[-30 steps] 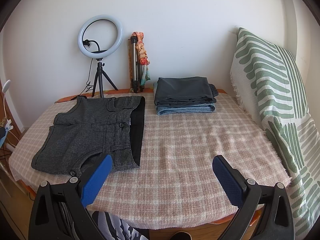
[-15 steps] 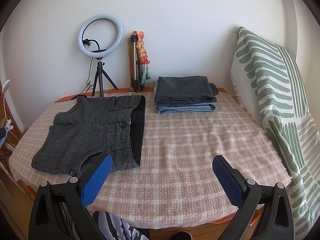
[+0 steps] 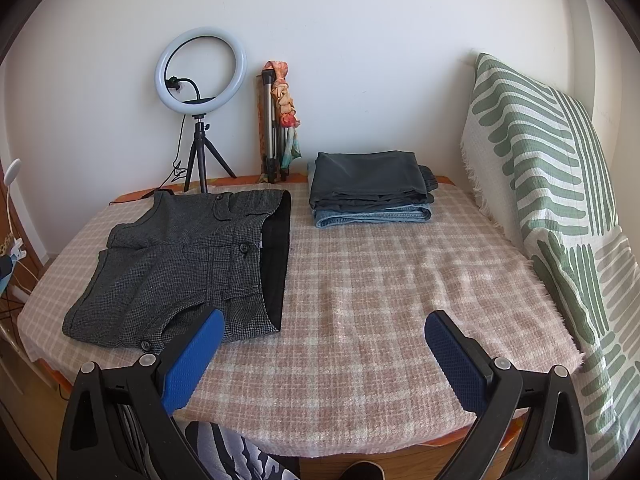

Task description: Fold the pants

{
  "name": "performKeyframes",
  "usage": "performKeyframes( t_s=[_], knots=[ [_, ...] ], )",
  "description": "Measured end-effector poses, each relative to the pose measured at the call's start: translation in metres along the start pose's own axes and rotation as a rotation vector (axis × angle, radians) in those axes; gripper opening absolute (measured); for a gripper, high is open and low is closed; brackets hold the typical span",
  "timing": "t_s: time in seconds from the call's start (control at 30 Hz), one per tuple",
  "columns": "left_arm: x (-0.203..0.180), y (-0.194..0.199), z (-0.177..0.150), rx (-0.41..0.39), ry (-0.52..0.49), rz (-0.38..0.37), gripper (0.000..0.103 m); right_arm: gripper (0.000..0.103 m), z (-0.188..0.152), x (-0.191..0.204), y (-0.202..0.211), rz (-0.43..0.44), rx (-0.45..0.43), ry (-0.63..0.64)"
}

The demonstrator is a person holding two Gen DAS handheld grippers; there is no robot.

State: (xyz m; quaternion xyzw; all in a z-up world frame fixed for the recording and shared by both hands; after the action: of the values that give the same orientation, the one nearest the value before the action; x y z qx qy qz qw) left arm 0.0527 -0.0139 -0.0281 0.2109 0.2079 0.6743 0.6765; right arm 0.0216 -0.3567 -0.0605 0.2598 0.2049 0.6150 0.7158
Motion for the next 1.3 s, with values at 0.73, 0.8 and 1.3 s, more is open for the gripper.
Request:
performKeyframes(
  t_s=[0.73,0.8,1.3],
  knots=[
    [0.049,-0.017,0.004,0.002,-0.019,0.072,0.103,0.102,0.006,0.001,0.001,0.001,-0.008,0.010],
    [0.058,-0.019,0.006,-0.003,-0.025,0.071,0.103,0.102,0.011,0.003,0.003,0.011,-0.013,0.015],
    [0.136,-0.055,0.081,-0.024,0.014,0.033,0.101,0.102,0.082,0.027,-0.015,0.055,-0.082,0.173]
  ],
)
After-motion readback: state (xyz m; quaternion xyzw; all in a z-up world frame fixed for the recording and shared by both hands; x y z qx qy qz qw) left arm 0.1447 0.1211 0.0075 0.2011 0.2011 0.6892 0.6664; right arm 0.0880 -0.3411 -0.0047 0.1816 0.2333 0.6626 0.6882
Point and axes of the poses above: each gripper's, at about its wrist camera, not at the fingertips, and y roughly against the way its jaws point, x to its left, z to its top, the point moved 7 cm from there along -y, roughly the way its jaws point, and after that the axes turned 1 degree about y, right-handed, at the moved point
